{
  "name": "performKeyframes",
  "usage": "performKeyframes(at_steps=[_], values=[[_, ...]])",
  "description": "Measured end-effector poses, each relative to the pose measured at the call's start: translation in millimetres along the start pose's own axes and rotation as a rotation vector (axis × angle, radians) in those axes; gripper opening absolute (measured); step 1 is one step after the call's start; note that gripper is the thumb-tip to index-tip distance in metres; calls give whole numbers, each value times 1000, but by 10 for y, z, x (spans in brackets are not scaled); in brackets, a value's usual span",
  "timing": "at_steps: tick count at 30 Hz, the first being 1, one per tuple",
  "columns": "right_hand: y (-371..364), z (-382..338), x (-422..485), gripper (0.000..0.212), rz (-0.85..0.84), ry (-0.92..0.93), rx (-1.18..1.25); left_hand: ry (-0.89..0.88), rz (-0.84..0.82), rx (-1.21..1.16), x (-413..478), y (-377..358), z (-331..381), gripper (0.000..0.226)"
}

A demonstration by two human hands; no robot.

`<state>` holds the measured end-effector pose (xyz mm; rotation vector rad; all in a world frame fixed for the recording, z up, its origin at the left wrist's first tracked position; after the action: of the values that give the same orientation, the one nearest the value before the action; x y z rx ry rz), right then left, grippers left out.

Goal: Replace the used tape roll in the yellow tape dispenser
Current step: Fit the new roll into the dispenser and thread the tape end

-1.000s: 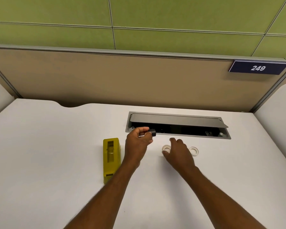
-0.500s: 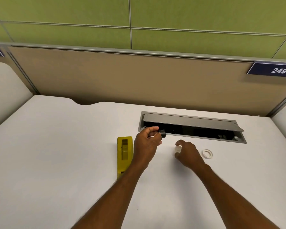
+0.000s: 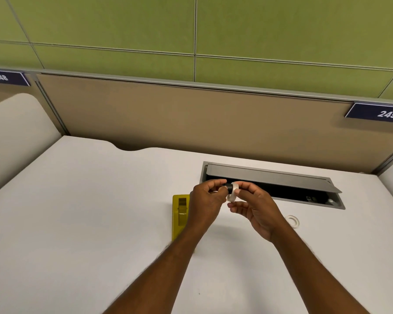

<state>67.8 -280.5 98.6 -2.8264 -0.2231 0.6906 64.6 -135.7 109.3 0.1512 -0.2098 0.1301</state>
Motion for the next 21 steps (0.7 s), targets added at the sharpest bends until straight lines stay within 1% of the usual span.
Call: performKeyframes(at_steps=[3, 6, 12, 17, 21], values=[[-42, 6, -7, 15, 3, -8, -38, 4, 12, 22, -25, 45, 9, 27], [-80, 15, -18, 18, 14, -2, -100, 15, 14, 33, -52, 89, 10, 28], [-150, -3, -41, 20, 27, 32, -201, -17, -51, 58, -88, 124, 24, 27], [-219, -10, -14, 27, 53, 22, -250, -3, -16, 62, -119, 177, 6, 28], [-305, 5, 4, 20, 61, 37, -312, -22, 24, 113, -142, 251, -8, 25]])
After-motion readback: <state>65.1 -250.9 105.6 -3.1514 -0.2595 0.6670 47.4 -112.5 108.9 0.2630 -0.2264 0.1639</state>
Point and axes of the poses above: each hand's wrist, its own x-axis towards the middle knuckle, its own y-axis out of the back of the hand, z = x × y, the point moved 2 cm from there along x, towards the middle knuckle, and after that the axes turned 15 degrees about -y, right-handed, at the moved point
